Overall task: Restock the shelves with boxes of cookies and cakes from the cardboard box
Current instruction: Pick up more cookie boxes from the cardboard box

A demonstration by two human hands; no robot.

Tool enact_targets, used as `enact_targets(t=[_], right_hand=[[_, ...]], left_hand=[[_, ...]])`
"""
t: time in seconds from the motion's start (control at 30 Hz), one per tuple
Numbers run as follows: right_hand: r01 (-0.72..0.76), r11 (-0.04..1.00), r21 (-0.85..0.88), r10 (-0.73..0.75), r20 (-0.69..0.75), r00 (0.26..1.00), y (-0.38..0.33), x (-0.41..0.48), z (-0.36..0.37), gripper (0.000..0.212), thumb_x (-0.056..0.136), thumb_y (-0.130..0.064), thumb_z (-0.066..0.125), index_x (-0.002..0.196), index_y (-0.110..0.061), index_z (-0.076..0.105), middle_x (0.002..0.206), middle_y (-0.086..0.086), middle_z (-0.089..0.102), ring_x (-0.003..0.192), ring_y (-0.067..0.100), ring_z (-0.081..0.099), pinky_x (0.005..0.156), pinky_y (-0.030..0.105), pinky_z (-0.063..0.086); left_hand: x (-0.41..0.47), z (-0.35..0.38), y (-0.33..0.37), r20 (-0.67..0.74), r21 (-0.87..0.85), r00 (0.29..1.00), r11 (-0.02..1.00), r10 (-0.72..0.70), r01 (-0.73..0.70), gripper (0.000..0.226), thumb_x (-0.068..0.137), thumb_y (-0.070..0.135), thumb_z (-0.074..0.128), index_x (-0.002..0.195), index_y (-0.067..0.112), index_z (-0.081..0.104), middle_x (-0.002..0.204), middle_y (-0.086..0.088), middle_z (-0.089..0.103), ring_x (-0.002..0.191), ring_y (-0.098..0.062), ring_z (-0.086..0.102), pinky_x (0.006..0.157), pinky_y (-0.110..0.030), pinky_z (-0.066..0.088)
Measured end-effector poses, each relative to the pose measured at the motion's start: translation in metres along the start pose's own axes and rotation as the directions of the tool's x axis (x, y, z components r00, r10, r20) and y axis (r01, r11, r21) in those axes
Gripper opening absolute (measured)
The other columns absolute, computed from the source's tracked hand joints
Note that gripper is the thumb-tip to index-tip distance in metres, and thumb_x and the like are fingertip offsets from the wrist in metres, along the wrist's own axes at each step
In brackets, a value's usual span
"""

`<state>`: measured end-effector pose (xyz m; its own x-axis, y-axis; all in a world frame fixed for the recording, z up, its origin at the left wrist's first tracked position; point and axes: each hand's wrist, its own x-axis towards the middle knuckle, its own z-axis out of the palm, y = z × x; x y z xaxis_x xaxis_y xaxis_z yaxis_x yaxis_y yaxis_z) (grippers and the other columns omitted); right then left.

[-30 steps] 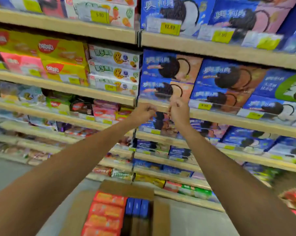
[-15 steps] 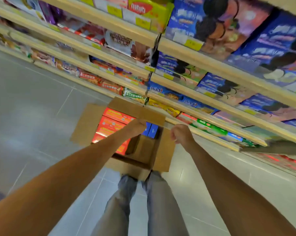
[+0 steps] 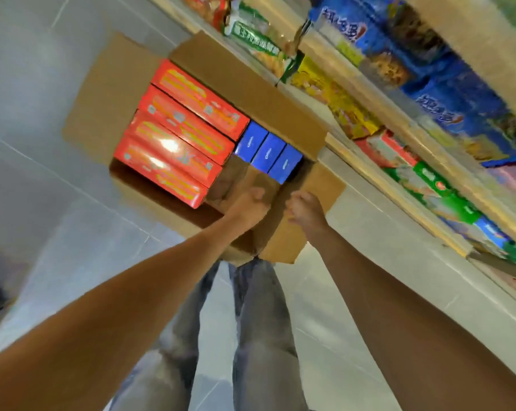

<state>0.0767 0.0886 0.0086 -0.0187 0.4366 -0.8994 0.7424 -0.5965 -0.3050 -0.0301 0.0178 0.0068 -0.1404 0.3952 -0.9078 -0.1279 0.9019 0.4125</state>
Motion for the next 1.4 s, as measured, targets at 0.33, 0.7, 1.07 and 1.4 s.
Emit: enact_targets(t=[0.33, 0.7, 1.07, 1.4], right_hand=[[-0.017, 1.0, -0.024, 0.016, -0.067, 0.998, 0.008, 0.16, 0.029, 0.036, 0.094, -0.013, 0.043, 0.122, 0.007, 0.055, 0.12, 0.021, 0.06, 0.105, 0.033, 0.056, 0.085, 0.036, 0.042], [-0.063, 0.993, 0.098, 0.081, -0.202, 0.976, 0.023, 0.174, 0.043, 0.05, 0.081, -0.025, 0.067, 0.123, -0.006, 0.046, 0.113, 0.004, 0.058, 0.096, 0.021, 0.057, 0.083, 0.032, 0.054], [-0.178, 0.984, 0.028, 0.17, 0.178, 0.969, 0.031, 0.074, -0.039, 0.026, 0.089, -0.024, 0.058, 0.113, -0.014, 0.056, 0.122, 0.014, 0.063, 0.093, 0.024, 0.064, 0.068, 0.036, 0.057], [0.05, 0.996, -0.078, -0.004, 0.507, 0.862, 0.001, -0.071, -0.097, 0.062, 0.064, -0.009, 0.072, 0.123, -0.009, 0.052, 0.119, 0.015, 0.063, 0.107, 0.03, 0.061, 0.089, 0.039, 0.046]], left_hand=[[0.134, 0.039, -0.011, -0.01, 0.491, 0.955, 0.834, 0.295, -0.252, 0.062, 0.085, 0.009, 0.049, 0.145, 0.009, 0.033, 0.155, -0.01, 0.023, 0.14, -0.027, 0.028, 0.109, -0.027, 0.024], [0.14, 0.04, -0.047, -0.179, 0.018, 0.958, 0.974, 0.225, -0.225, 0.032, 0.074, -0.013, 0.03, 0.091, 0.009, 0.046, 0.095, -0.008, 0.061, 0.092, -0.02, 0.057, 0.074, -0.015, 0.041], [0.073, -0.004, -0.02, -0.095, 0.29, 0.98, 0.946, 0.176, -0.142, 0.041, 0.085, -0.005, 0.032, 0.119, 0.003, 0.054, 0.119, -0.011, 0.062, 0.11, -0.024, 0.056, 0.079, -0.022, 0.037], [-0.051, 0.002, 0.078, 0.514, 0.547, 0.825, 0.653, 0.233, -0.525, 0.096, 0.075, 0.028, 0.078, 0.15, 0.028, 0.018, 0.127, 0.003, 0.054, 0.113, -0.012, 0.054, 0.096, -0.025, 0.043]])
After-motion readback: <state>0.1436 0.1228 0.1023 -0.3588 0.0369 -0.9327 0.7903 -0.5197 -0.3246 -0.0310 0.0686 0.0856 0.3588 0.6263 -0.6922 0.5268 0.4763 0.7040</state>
